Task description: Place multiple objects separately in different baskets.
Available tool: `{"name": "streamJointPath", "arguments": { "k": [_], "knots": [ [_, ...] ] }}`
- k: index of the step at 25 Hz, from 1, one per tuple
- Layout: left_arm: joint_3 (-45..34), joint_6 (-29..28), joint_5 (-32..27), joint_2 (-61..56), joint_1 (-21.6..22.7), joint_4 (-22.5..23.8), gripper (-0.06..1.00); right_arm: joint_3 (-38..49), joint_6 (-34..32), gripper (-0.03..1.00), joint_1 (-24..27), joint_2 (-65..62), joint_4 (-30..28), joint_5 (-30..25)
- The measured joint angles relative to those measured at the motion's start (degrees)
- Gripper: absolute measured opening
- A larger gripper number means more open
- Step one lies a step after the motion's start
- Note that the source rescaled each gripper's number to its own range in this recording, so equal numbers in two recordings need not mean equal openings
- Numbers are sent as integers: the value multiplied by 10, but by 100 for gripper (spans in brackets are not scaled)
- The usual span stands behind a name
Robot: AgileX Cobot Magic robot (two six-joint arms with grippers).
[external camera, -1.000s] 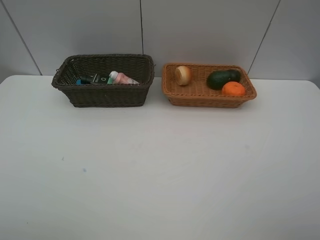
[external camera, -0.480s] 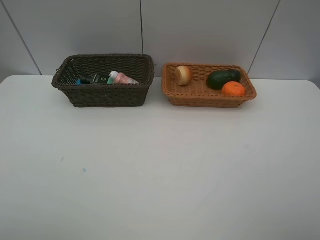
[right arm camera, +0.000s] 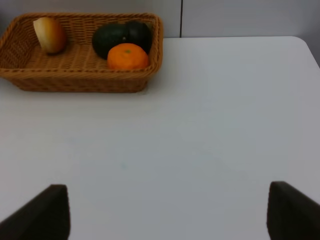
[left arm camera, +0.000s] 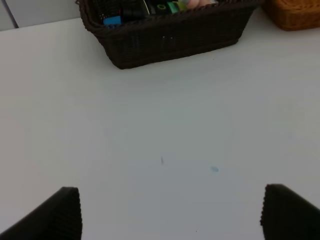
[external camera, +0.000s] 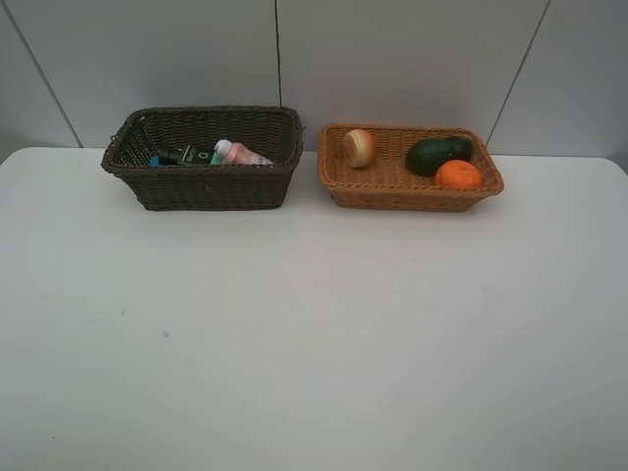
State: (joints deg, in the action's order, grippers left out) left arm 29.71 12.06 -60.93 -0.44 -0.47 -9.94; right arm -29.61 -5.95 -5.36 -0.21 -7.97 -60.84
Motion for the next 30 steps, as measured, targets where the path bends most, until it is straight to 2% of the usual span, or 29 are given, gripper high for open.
{"name": "streamJointPath", "arguments": {
  "k": [30],
  "knots": [
    [0,0,0,0,0,0,88,0,0,100,3,0,1,0]
  ]
}}
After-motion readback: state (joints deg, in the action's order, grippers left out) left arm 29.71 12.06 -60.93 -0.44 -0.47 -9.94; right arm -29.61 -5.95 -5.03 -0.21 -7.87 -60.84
